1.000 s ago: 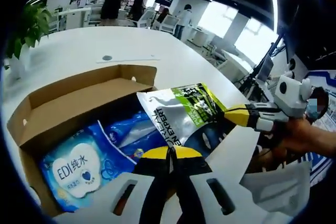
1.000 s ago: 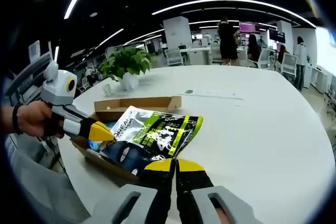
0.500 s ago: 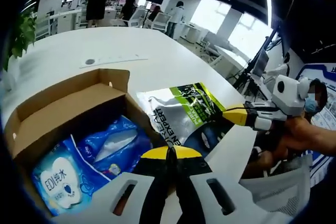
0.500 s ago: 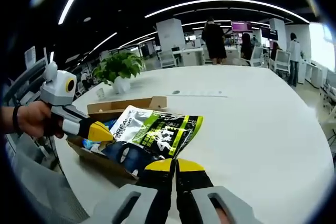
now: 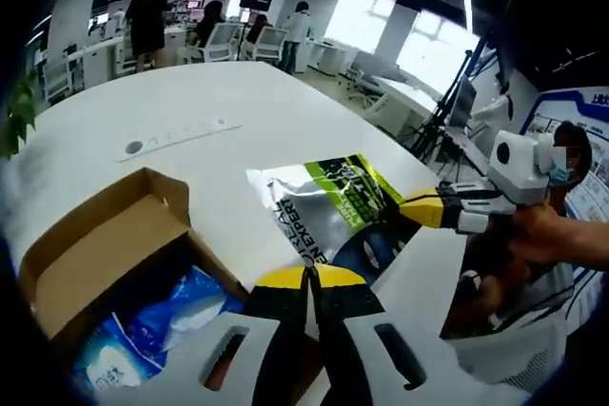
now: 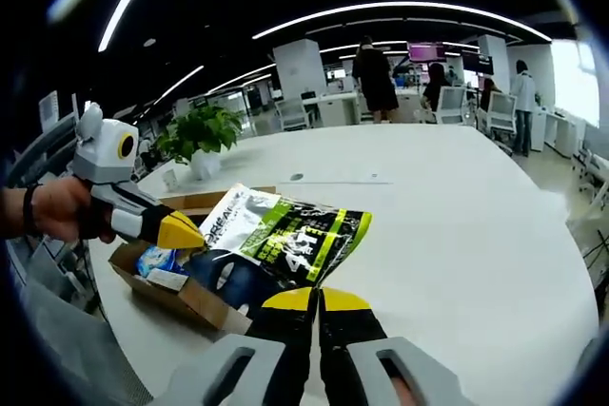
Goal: Operate the shoe box by opening the lid, removing the specified soft item, and placing it in the target area until the item is outside and the box remains undamaged.
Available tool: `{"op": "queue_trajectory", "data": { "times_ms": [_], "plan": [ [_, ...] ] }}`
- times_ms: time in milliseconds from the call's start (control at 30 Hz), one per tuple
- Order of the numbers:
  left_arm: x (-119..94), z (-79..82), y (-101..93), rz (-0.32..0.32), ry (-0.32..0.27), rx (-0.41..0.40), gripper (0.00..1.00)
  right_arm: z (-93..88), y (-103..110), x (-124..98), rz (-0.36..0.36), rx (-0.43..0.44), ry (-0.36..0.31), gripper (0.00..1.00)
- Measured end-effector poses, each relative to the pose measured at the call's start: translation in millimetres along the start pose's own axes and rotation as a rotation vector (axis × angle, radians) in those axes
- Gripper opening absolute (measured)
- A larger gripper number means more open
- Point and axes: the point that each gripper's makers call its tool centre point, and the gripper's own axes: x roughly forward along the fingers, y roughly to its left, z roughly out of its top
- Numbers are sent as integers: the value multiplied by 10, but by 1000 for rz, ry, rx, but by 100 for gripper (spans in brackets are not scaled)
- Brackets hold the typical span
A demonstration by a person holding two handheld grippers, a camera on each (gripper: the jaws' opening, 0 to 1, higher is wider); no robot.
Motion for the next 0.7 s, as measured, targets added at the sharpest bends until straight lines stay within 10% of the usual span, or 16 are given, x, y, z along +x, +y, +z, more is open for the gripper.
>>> {"op": "queue_trajectory", "data": {
  "times_ms": [700],
  "plan": [
    [587, -101, 57, 9, 115, 73, 0, -170, -413, 240, -9, 11, 68, 0]
  ]
}}
